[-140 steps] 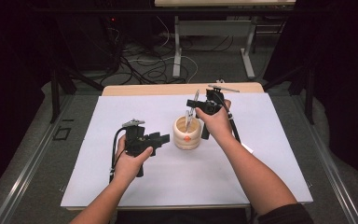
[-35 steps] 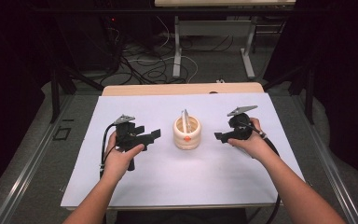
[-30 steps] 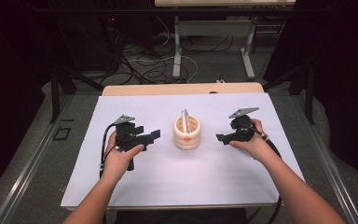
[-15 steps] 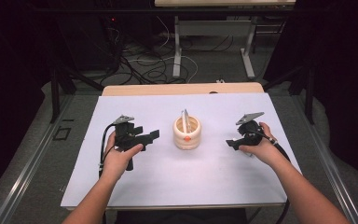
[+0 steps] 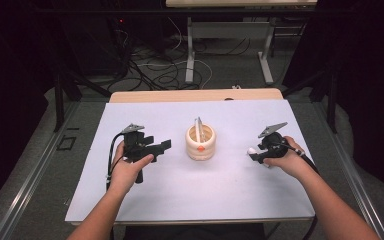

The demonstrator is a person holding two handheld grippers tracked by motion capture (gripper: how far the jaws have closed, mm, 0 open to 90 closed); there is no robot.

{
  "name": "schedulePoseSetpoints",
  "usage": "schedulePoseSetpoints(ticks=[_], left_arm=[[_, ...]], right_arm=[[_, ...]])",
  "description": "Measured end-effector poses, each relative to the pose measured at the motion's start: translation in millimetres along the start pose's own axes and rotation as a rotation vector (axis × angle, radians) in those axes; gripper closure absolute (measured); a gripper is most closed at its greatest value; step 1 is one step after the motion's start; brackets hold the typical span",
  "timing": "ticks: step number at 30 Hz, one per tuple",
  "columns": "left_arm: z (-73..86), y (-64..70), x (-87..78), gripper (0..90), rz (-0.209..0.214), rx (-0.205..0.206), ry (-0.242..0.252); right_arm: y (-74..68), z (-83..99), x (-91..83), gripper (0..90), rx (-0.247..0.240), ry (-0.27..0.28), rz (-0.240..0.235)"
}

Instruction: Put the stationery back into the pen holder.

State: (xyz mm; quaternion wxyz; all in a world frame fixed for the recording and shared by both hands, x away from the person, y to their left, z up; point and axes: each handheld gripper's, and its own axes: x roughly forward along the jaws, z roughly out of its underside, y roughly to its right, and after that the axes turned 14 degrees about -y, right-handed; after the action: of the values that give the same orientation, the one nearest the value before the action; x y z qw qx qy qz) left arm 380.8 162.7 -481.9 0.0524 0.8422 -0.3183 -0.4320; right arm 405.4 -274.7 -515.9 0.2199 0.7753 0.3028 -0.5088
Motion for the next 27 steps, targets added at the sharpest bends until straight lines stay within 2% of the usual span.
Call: schedulePoseSetpoints(ticks=[7, 12, 27], left_arm=[[0.5, 0.5, 0.9, 19.2, -0.003, -0.001, -0.003], [0.6, 0.3, 1.0, 19.3, -0.002, 0.000, -0.004], [0.4, -0.2, 0.8, 19.4, 0.000, 0.000, -0.011]], right_arm=[[4.5, 4.7, 7.0, 44.9, 0.004, -0.025, 0.001], [7.5, 7.0, 13.2, 47.4, 0.039, -0.032, 0.001], [12.1, 3.2, 21.5, 61.5, 0.032, -0.100, -0.013]])
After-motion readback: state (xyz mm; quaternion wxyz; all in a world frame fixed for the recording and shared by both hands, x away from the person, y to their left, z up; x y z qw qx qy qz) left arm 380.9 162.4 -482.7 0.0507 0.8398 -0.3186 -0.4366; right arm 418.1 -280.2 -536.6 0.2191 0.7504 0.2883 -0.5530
